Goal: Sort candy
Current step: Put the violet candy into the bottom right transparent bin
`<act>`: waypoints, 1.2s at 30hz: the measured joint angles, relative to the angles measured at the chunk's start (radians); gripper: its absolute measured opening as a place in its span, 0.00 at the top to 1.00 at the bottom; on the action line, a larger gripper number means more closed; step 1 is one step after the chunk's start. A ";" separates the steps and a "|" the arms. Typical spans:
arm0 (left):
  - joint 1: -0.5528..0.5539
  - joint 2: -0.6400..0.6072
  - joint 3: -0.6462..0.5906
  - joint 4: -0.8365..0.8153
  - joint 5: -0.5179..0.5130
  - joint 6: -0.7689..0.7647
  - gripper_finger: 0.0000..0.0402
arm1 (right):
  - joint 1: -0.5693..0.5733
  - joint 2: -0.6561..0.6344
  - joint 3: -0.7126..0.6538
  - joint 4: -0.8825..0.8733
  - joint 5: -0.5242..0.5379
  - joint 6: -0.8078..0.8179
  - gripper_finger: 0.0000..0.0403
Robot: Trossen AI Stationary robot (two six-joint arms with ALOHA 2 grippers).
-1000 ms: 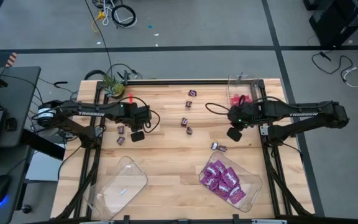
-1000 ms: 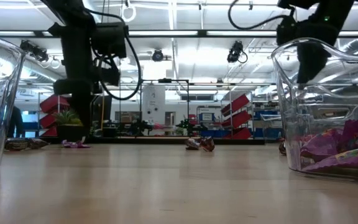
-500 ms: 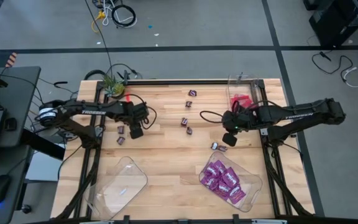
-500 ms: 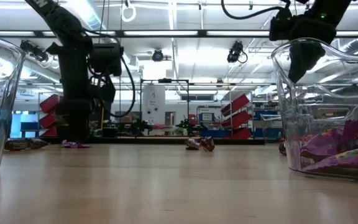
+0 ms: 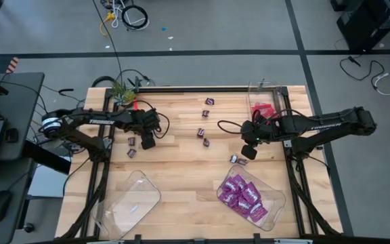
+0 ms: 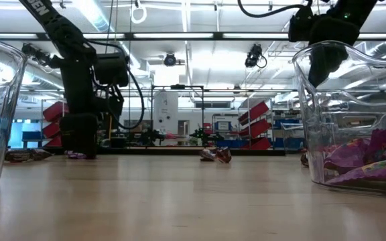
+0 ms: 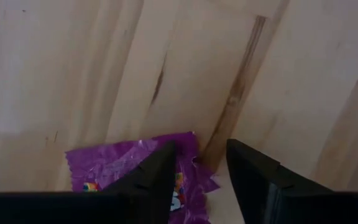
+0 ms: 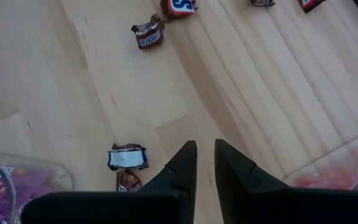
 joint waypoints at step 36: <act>-0.294 -0.050 0.291 0.163 0.133 0.075 1.00 | 0.026 0.222 0.000 0.692 -0.057 -0.172 0.71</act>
